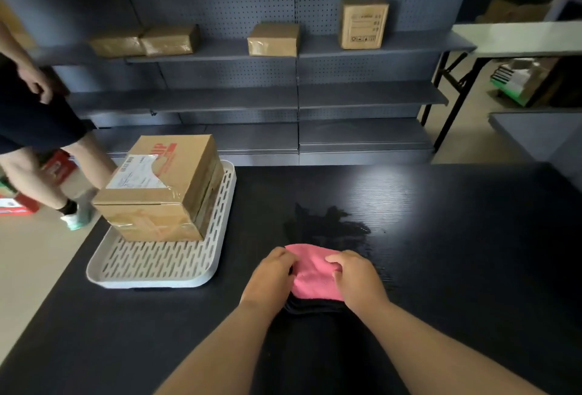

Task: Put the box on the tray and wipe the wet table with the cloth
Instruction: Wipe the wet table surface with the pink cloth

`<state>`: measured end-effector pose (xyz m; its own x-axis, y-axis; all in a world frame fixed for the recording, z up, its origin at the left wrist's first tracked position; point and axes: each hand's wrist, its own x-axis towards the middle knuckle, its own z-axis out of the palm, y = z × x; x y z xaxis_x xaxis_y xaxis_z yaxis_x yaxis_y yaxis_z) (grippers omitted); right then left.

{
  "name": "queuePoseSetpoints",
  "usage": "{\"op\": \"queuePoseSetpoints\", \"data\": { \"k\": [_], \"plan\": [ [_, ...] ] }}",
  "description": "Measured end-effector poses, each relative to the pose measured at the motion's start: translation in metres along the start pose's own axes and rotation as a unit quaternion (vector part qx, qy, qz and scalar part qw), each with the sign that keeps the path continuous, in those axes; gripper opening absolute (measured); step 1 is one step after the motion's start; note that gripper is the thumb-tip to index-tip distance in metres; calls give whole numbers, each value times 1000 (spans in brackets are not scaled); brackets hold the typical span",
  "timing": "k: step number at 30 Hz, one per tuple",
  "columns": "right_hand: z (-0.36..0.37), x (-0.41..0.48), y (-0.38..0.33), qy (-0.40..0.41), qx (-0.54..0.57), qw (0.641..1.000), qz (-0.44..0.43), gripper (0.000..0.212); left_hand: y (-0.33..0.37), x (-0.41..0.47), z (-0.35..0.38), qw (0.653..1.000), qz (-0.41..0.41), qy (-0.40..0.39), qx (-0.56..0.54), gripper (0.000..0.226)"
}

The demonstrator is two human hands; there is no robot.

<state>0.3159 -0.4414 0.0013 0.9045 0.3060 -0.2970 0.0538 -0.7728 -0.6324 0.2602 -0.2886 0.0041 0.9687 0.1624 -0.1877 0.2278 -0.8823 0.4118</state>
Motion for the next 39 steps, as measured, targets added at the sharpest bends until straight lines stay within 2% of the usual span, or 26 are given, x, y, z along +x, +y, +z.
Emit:
{"op": "queuePoseSetpoints", "data": {
  "k": [6,9,13,18,30,39],
  "plan": [
    [5,9,-1,15,-54,998,-10,36,-14,18,8,999,15,-21,33,36],
    [11,7,-11,-11,-182,983,-31,43,-20,20,8,994,62,-11,84,38],
    [22,0,-19,-71,-240,966,-66,48,-24,22,9,986,129,-43,95,37],
    [28,4,-13,-106,-240,964,-45,55,-27,27,14,976,147,-100,128,51],
    [25,68,-19,-104,-204,973,-43,61,-35,89,1,974,139,-122,131,59],
    [15,130,-32,-96,-177,979,-23,63,-42,144,-13,983,113,-113,92,60]
  ]
}}
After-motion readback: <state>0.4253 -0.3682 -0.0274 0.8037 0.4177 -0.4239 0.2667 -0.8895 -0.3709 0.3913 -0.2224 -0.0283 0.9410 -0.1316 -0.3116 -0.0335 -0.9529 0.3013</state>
